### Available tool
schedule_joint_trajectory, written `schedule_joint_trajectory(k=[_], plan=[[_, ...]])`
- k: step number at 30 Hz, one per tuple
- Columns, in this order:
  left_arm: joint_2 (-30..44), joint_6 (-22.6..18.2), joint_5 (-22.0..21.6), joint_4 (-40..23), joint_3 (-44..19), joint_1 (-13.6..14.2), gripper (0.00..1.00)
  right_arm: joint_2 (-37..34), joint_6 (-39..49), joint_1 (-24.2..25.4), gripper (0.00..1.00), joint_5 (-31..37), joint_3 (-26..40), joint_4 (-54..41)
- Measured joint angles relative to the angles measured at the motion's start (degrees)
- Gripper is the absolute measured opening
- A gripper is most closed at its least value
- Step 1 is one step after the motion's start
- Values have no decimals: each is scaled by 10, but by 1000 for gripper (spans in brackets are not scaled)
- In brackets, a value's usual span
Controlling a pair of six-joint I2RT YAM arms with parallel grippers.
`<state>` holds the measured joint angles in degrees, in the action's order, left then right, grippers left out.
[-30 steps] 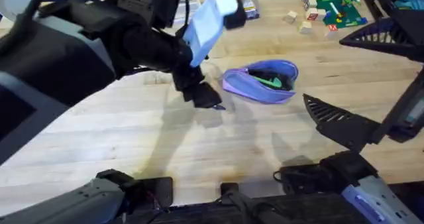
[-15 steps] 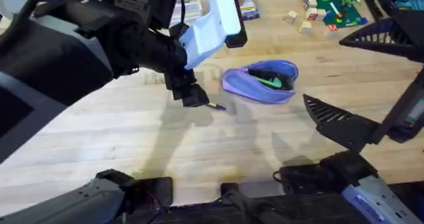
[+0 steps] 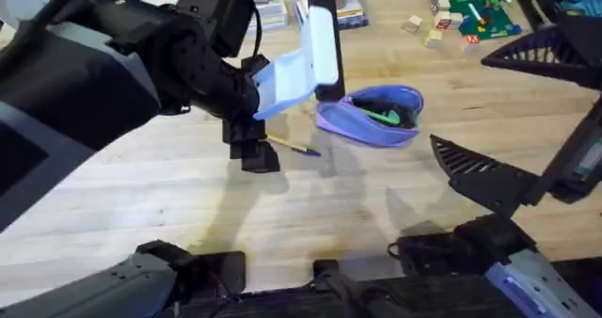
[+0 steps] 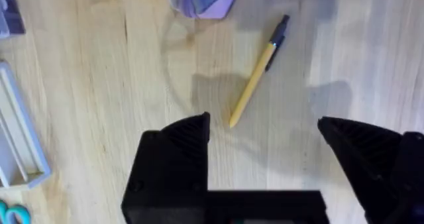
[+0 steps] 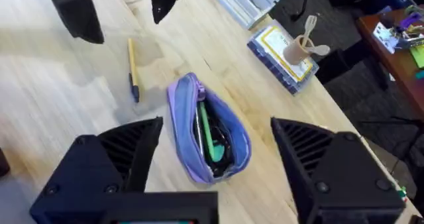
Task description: Unzip the bag, pick up the pens from the table one at a time and place them inside, then zip the bag closed.
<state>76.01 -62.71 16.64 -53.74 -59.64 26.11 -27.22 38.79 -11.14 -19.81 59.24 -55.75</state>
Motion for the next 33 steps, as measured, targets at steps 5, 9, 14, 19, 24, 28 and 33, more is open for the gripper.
schedule_joint_trajectory(k=[5, 9, 14, 19, 24, 28, 33], plan=[[2, -44, 0, -4, 0, 0, 994, 0, 0, 0, 998, 0, 0, 0], [24, -57, 0, 14, 0, 0, 993, 0, 0, 0, 998, 0, 0, 0], [65, -62, 0, 37, 0, 0, 994, 0, 0, 0, 998, 0, 0, 0], [90, -63, 0, 55, 0, 0, 993, 0, 0, 0, 998, 0, 0, 0], [126, -63, 0, 63, 0, 0, 994, 0, 0, 0, 997, 0, 0, 0], [161, -63, 0, 71, 0, 4, 994, 0, 0, 0, 998, 0, 0, 0], [206, -63, -6, 80, 0, 18, 994, 0, 0, 0, 997, 0, 0, 0]])
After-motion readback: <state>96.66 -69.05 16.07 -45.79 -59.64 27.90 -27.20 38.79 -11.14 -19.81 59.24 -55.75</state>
